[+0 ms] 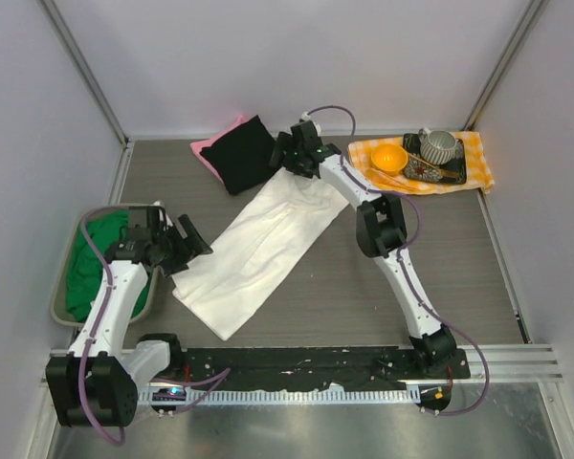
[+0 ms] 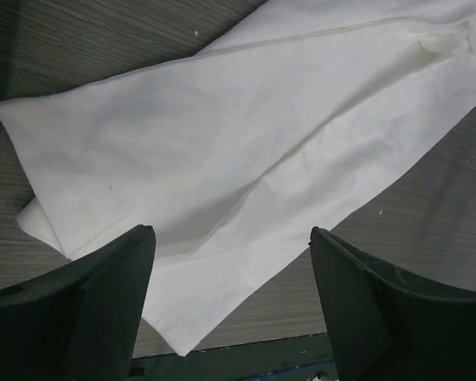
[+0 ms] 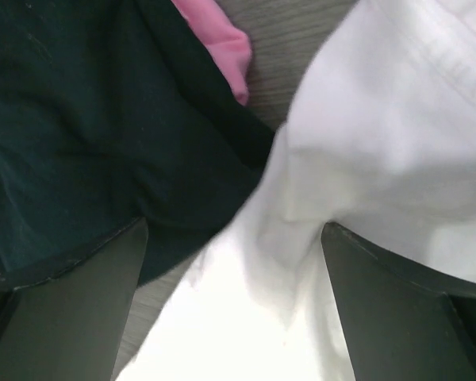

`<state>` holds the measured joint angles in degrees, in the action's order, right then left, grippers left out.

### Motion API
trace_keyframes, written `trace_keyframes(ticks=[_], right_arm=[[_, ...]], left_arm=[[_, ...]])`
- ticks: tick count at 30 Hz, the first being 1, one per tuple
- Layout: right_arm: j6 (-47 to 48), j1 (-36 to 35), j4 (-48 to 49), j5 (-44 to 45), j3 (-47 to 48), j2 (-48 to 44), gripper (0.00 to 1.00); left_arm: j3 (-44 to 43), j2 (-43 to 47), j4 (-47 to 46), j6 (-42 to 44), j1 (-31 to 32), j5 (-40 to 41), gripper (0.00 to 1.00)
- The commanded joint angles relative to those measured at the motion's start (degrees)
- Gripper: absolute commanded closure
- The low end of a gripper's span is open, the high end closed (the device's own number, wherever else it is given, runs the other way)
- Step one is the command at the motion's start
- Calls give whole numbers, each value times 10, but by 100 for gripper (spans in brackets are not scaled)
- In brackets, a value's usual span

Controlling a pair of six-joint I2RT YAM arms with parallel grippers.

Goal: Fold and stack the t-shirts

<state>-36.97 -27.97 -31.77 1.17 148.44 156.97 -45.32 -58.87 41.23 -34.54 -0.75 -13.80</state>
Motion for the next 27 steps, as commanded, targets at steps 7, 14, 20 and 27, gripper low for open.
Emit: trace_keyframes(ticks=[7,14,20,27], right_arm=[[49,24,215,24,-462,-368,0],[76,23,213,64,-601,-577,0],[86,23,177,50,-677,-698,0],[89,23,154,42,-736,-801,0]], left_arm=[[13,28,-45,-25,2,-65,17],[54,33,-91,-66,39,-84,20],[94,7,-119,-130,138,-24,20],[122,-25,-144,-167,215,52,21]])
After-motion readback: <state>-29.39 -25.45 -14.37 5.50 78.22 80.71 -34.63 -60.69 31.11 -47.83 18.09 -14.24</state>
